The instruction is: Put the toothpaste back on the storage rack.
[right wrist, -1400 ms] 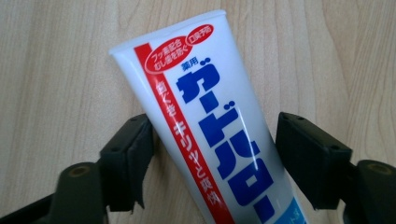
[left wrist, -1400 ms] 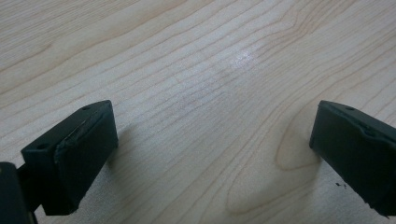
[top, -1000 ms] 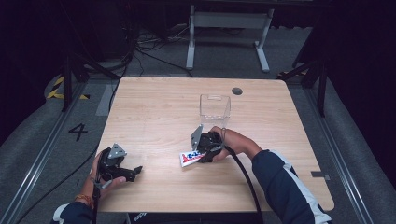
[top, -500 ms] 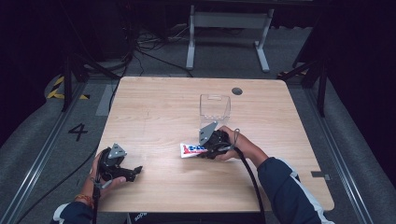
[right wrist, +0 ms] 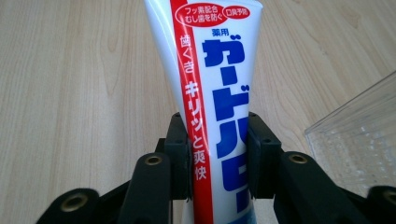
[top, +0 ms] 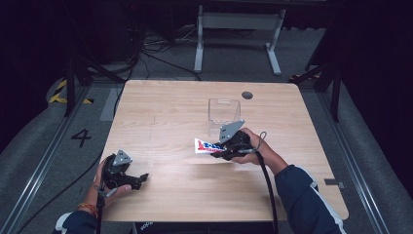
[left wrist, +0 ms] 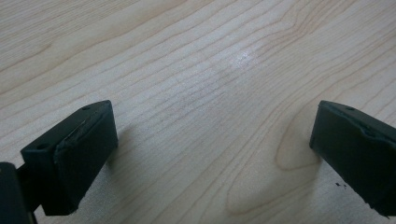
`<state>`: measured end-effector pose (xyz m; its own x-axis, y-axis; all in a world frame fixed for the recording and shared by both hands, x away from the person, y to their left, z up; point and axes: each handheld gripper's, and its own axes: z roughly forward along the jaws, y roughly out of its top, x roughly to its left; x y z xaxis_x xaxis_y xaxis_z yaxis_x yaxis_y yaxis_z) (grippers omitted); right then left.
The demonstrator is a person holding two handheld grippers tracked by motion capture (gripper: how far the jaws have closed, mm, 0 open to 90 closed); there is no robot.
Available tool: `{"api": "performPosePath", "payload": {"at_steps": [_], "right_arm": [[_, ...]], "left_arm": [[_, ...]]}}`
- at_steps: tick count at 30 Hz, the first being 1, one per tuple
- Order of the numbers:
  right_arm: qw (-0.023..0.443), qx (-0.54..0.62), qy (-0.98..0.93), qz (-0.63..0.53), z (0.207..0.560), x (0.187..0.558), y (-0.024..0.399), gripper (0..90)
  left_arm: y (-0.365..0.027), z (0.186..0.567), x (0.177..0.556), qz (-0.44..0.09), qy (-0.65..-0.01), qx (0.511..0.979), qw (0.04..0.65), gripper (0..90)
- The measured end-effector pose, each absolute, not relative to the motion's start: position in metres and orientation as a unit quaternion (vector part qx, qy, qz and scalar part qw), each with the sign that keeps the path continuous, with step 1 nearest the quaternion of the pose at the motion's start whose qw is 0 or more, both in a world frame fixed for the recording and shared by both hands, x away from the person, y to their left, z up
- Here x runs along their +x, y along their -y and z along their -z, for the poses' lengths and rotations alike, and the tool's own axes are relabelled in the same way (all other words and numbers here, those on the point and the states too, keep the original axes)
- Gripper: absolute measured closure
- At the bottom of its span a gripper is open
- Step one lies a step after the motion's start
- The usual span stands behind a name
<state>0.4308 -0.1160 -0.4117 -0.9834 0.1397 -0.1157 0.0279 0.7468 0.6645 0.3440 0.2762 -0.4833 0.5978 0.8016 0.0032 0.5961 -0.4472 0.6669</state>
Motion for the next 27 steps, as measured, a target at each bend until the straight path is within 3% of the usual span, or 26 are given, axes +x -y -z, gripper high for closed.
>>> {"api": "performPosePath", "payload": {"at_steps": [27], "right_arm": [[0.119,0.090,-0.873,-0.464,0.370,0.434,0.153,67.3]], "left_arm": [[-0.276,0.483,0.344,-0.162,-0.418,0.835,0.318,1.3]]}}
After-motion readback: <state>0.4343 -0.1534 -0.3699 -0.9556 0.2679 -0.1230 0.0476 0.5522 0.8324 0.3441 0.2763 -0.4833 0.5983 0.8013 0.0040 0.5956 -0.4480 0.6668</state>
